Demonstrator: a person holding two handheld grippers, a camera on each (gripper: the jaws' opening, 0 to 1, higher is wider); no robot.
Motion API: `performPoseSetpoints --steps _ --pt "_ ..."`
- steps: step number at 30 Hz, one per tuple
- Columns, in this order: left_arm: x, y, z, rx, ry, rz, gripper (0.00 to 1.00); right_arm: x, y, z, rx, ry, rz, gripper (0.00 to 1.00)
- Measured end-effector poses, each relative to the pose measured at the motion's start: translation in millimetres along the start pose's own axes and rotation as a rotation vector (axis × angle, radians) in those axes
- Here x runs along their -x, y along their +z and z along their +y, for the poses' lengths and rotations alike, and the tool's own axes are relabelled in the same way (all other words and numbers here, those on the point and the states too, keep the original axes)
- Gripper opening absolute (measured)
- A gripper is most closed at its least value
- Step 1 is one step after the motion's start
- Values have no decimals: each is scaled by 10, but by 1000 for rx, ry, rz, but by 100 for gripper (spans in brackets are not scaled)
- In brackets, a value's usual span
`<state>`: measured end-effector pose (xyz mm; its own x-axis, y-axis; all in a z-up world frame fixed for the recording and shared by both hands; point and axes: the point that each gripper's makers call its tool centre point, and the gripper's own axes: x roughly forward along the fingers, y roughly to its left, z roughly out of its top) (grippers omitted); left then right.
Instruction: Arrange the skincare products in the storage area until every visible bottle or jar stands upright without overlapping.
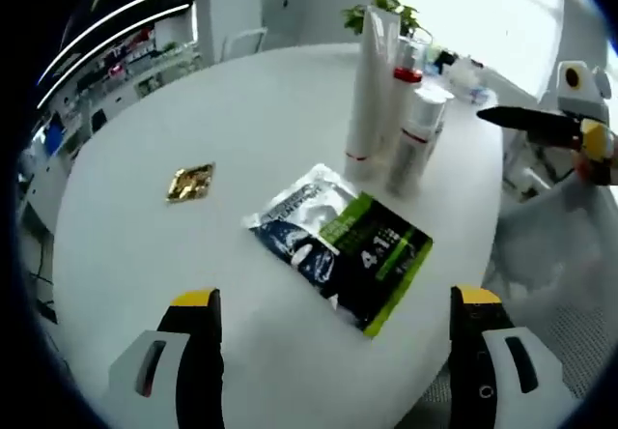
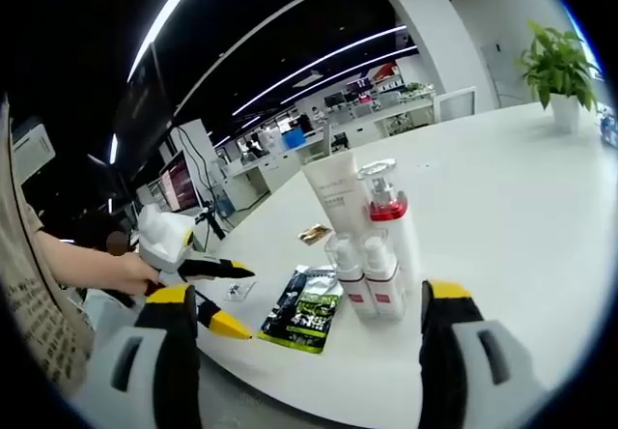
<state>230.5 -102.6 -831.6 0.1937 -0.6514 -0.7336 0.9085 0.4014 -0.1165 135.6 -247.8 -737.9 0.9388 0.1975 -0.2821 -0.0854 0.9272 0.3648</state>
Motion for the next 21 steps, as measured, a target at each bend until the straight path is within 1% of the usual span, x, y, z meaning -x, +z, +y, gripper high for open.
performPoseSetpoints --steps 4,6,8,11,13,18,21 --pt "156 -2 -2 65 14 -43 96 2 -7 -2 -8 0 4 98" --pt "246 20 -1 101 19 -79 97 1 -5 -8 -7 -2 2 98" --pt "319 18 6 122 24 -95 97 1 -13 -7 -12 -1 6 98" --pt "470 40 9 166 33 -148 97 -1 -18 -17 -10 -2 7 98" --pt "566 39 17 187 41 -172 97 -3 -30 -29 -7 -5 12 98" --pt "726 -40 60 197 69 -186 97 -12 -56 -21 -5 4 25 98" --pt "795 -101 103 227 88 -191 97 -14 -61 -8 -3 6 29 98"
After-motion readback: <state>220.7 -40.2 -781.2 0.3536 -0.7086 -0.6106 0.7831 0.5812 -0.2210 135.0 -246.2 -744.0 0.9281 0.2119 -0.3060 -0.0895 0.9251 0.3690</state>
